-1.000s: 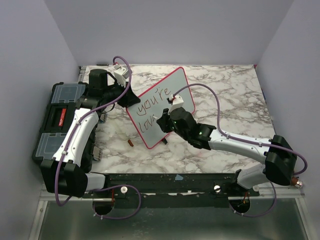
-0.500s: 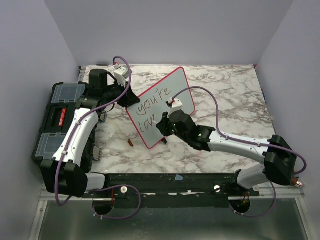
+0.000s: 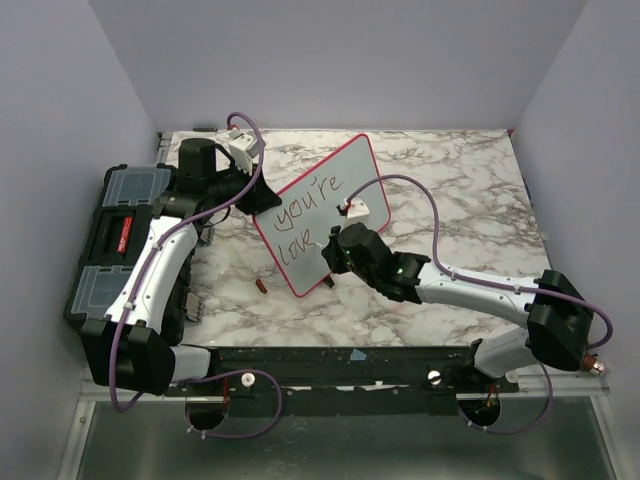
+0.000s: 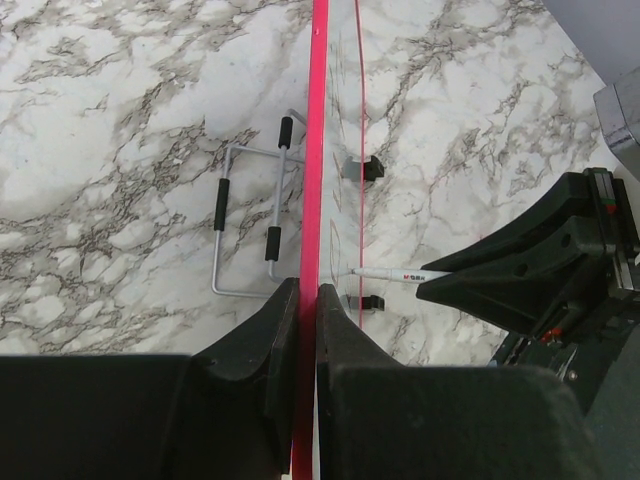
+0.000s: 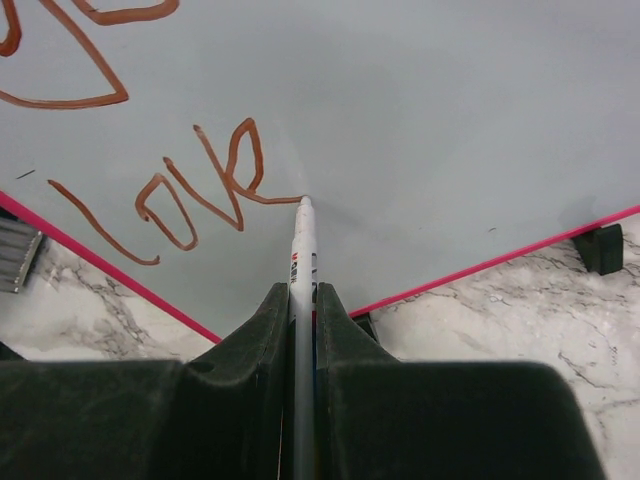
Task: Write a sentence on the whiteboard
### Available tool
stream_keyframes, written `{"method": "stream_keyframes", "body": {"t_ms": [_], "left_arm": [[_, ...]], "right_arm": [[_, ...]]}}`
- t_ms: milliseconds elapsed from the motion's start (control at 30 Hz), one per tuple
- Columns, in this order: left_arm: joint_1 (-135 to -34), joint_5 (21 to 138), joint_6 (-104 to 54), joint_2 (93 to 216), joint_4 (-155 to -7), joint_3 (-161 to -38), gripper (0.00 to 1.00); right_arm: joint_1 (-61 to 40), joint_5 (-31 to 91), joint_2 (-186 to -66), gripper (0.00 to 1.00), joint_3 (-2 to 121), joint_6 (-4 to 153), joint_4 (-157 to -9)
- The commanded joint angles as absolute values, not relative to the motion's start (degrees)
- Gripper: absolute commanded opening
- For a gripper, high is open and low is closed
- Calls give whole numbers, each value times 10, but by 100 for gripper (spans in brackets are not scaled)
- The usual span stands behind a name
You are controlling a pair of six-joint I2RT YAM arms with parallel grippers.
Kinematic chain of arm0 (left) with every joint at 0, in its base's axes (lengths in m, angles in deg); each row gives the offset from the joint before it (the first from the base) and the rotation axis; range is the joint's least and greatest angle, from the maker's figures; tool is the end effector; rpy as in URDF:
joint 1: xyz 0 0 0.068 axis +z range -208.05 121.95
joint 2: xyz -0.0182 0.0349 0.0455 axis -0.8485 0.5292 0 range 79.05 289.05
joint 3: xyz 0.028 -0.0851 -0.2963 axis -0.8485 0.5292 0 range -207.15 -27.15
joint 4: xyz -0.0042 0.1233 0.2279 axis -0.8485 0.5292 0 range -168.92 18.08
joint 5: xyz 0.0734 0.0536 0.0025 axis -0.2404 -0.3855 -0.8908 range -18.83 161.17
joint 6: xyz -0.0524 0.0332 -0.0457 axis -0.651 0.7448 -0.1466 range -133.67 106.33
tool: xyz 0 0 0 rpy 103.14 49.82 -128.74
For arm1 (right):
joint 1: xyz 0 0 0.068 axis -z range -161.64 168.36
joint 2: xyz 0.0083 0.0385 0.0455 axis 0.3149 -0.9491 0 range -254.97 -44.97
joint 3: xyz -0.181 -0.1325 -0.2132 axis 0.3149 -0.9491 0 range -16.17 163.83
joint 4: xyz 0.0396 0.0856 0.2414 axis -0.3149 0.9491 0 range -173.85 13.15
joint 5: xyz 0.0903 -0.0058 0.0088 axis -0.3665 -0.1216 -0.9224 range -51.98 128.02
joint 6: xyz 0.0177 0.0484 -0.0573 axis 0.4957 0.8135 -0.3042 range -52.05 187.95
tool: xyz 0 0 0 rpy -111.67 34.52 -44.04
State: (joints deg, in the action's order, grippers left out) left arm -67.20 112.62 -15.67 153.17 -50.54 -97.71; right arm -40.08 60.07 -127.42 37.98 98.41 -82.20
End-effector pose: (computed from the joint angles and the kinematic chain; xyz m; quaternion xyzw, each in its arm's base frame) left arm 0.2772 -0.0886 0.3836 0.2224 0.8055 -0.3521 0.4217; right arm 0.1986 0.2761 0.2832 -0.1127 0.8478 0.2257 0.4665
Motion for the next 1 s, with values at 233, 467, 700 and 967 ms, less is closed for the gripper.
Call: {"method": "stream_keyframes", "body": {"t_ms": [233, 467, 700, 967], "left_arm": [[-675, 1108, -141, 1515, -535, -975, 0], [-675, 1107, -140, 1514, -534, -975, 0], [-676, 1108, -140, 1512, -534, -974, 0], [-676, 1107, -140, 1512, -534, -974, 0]], "right_arm": [[-398, 673, -1220, 1, 409, 958, -786], [-399, 683, -1172, 1, 388, 934, -799], [-398, 685, -1193, 1, 399, 928, -799], [-390, 670, -1228, 1, 420, 922, -805]]}}
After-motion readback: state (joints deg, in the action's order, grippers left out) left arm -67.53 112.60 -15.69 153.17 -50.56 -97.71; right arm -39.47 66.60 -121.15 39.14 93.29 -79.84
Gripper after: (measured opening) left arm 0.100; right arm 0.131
